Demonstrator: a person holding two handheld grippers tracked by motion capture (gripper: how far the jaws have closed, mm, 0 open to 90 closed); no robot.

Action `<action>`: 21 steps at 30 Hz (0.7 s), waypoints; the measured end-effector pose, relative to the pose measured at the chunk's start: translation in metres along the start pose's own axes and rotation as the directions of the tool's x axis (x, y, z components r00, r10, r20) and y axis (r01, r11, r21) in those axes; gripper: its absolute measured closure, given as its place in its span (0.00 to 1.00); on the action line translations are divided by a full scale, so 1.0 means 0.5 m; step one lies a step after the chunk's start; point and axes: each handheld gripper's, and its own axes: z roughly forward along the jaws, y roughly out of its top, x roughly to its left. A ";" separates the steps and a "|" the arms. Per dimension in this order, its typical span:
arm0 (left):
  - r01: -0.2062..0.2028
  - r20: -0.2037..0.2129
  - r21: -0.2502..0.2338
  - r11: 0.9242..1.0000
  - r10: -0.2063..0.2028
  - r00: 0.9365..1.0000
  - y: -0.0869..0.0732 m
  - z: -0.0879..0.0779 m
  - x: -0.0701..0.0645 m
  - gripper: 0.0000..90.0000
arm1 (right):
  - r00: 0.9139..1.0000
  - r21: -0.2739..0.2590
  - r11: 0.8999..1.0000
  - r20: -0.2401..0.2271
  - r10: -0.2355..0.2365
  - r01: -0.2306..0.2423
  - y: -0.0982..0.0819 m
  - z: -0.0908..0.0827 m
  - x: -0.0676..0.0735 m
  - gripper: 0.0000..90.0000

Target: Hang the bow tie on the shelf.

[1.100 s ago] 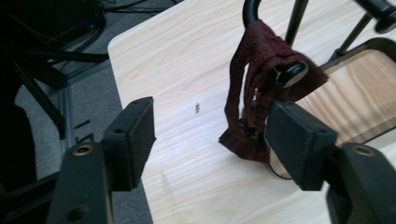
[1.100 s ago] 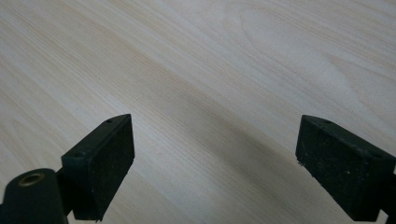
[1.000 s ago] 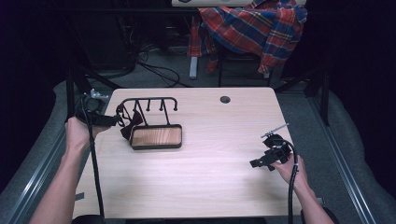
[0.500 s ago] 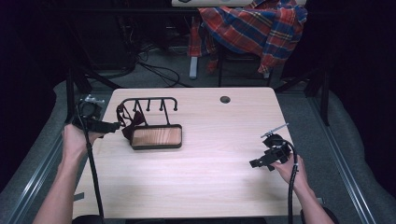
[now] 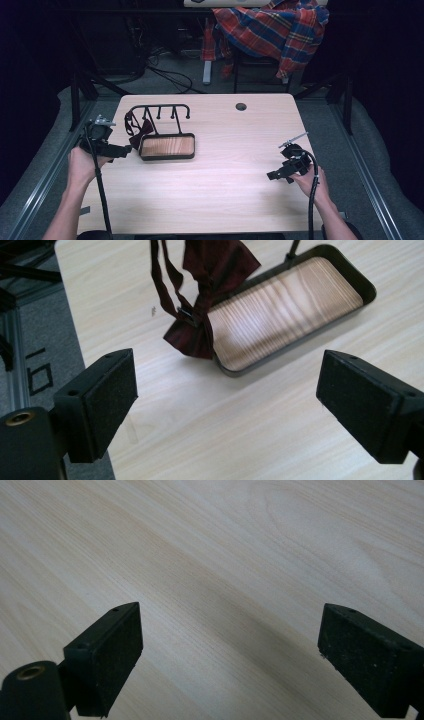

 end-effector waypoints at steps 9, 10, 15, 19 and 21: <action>-0.008 0.021 0.053 0.999 0.007 1.000 -0.046 0.010 -0.026 0.07 | 1.000 0.002 1.000 -0.001 -0.002 0.002 0.000 0.001 0.001 0.12; -0.005 0.022 0.056 0.998 0.004 1.000 -0.050 0.012 -0.028 0.07 | 1.000 0.001 1.000 -0.001 -0.002 0.002 0.000 0.001 0.002 0.12; 0.011 0.033 0.080 0.997 -0.014 0.999 -0.077 0.021 -0.039 0.06 | 1.000 0.021 1.000 0.005 -0.017 0.017 0.001 0.001 0.003 0.12; 0.017 0.045 0.091 0.996 -0.022 0.999 -0.098 0.025 -0.046 0.05 | 1.000 0.019 0.999 0.012 -0.026 0.026 0.002 0.000 0.005 0.12; 0.022 0.050 0.098 0.995 -0.028 0.998 -0.110 0.028 -0.050 0.05 | 1.000 0.010 1.000 0.003 -0.025 0.025 0.001 0.004 0.008 0.12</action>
